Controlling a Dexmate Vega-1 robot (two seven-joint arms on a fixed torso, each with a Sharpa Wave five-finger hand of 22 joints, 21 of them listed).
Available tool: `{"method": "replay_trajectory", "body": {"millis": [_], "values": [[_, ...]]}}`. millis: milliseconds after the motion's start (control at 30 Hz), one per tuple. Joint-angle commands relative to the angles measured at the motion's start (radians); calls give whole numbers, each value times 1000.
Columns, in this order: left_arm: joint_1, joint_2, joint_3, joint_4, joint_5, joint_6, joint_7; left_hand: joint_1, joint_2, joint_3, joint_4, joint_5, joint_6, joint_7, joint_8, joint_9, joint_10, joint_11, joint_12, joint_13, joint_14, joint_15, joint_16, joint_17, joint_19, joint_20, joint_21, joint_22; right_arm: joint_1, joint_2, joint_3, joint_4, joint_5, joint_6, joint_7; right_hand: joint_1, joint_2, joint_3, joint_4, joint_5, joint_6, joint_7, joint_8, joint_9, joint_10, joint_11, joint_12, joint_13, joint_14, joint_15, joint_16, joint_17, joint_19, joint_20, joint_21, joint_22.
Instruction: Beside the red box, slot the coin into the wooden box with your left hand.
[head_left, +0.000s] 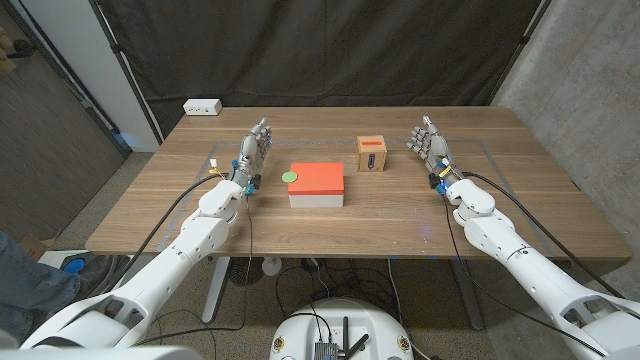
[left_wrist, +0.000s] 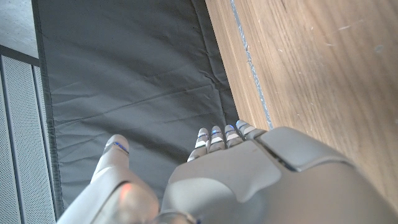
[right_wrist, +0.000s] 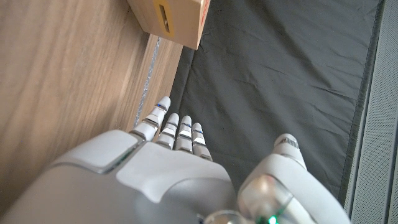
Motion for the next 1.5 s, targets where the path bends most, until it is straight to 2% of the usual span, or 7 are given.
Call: {"method": "replay_trajectory", "body": {"millis": [33,433,867,1000,1233,1433,1500], "values": [[-32,-28,20,31,28,-12,12,2,-10,6,-1,6,5,6,5,5,5,1,8,4,-1,1,3,2,-4,-92,5,2,1,10,-3,27,-16,33,-5,7,1,6,0,7,2,13,4,4,12,3,6,1,3,13,9,2,13,1,3,2],[-6,3,15,-25,58,-4,51,8,-3,9,-2,6,21,2,6,5,18,-1,10,3,11,-3,4,2,8,-77,8,1,-35,-5,9,-16,-42,62,-49,7,4,6,-2,8,5,12,5,4,19,1,8,-8,9,11,12,-2,21,2,-1,2],[58,37,-9,-111,64,1,99,16,6,12,-4,6,46,-2,10,6,46,4,17,3,41,-1,9,1,29,-66,11,1,-61,-15,16,-59,-57,60,-86,8,9,8,-5,8,11,10,7,4,24,0,10,-19,21,11,17,-7,37,3,-4,2],[81,35,-21,-131,69,0,139,25,15,16,-7,4,115,-2,21,6,116,0,33,4,118,-4,24,3,104,-50,31,4,-67,-10,19,-63,-60,68,-97,8,10,8,-6,8,13,9,7,4,28,4,11,-22,21,11,17,-9,38,3,-6,2],[106,50,-28,-166,72,20,162,31,21,19,-8,4,149,-1,23,7,155,8,41,5,150,-3,26,3,132,-44,36,5,-72,-8,17,-68,-70,75,-106,9,13,9,-7,8,16,9,8,4,31,7,11,-27,22,13,17,-11,41,5,-10,2],[138,83,-39,-234,92,64,208,40,28,24,-11,3,180,-4,22,7,216,4,54,6,207,-3,34,3,186,-25,48,7,-76,-7,17,-73,-78,77,-119,9,15,9,-8,8,18,10,8,4,32,8,11,-30,22,14,17,-13,43,4,-12,2],[149,94,-45,-254,93,81,222,43,30,26,-11,3,191,-22,21,8,231,9,56,7,225,-4,35,4,207,-14,53,9,-77,-6,17,-73,-80,79,-121,10,15,9,-9,8,19,10,8,4,32,9,11,-31,22,16,17,-13,43,6,-14,2]]}}
